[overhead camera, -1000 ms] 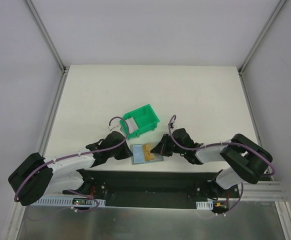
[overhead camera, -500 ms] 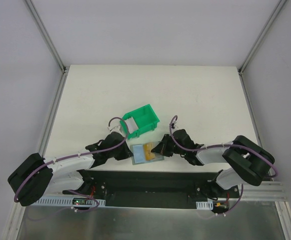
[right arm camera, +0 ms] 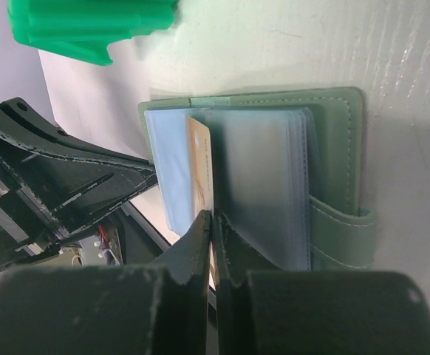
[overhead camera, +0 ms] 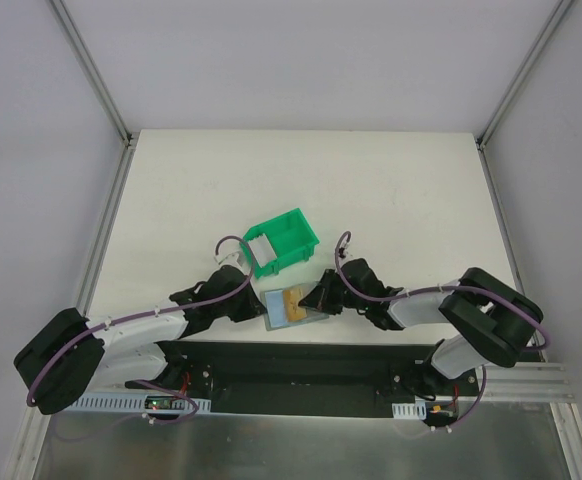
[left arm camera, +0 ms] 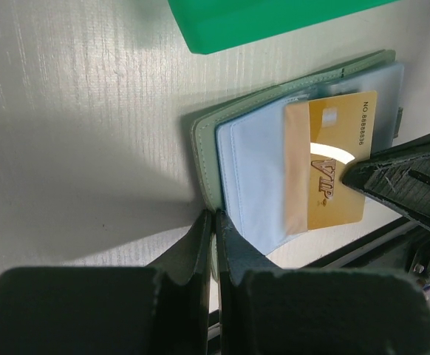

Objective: Put the credit cards into the card holder
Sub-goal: Insert the credit card into the card holder.

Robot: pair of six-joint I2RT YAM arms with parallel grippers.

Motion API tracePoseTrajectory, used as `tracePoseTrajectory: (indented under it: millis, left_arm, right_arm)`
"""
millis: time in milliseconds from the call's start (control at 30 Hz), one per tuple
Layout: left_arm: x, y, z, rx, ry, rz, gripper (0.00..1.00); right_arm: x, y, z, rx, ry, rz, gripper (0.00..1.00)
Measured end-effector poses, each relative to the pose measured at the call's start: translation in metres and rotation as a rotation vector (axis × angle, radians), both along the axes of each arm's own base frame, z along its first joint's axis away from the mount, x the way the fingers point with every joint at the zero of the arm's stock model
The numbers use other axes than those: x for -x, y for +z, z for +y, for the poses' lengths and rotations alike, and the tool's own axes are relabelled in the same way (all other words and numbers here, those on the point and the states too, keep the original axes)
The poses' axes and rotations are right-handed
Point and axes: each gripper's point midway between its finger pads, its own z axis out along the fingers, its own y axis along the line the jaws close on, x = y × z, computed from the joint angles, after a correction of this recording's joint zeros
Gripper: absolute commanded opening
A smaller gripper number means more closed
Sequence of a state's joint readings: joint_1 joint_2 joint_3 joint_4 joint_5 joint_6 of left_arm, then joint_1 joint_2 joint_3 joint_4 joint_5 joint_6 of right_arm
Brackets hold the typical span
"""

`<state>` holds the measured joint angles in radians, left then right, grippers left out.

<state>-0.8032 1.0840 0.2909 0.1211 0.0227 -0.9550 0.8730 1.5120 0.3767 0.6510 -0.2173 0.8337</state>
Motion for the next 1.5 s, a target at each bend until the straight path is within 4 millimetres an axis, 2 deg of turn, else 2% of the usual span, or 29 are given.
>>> tracePoseTrajectory:
  millis: [300,533,733,867,967,1200,1500]
  left_arm:
    - [0.001,0.0,0.0,0.007,0.004,-0.001,0.0]
    - [0.001,0.001,-0.001,0.013,0.001,-0.002,0.0]
    - [0.0,0.003,-0.001,0.021,0.0,-0.009,0.0]
    - [0.001,0.002,-0.001,0.018,-0.003,-0.009,0.0]
    - [0.001,0.0,-0.001,0.013,-0.005,-0.004,0.0]
    - [0.002,0.0,-0.001,0.014,-0.01,0.0,0.0]
    - [0.002,-0.001,-0.001,0.012,-0.011,0.002,0.0]
  right_arm:
    - [0.003,-0.001,0.011,0.011,0.043,0.027,0.1]
    - [0.004,-0.007,0.008,0.071,0.081,0.028,0.35]
    - [-0.007,0.015,-0.002,0.169,0.095,-0.078,0.45]
    - [-0.012,0.016,-0.004,0.212,0.11,-0.098,0.46]
    - [-0.012,0.01,-0.001,0.232,0.125,-0.082,0.46]
    - [-0.007,0.006,0.018,0.226,0.186,-0.062,0.43]
    - [0.0,0.006,0.03,0.222,0.238,-0.055,0.31]
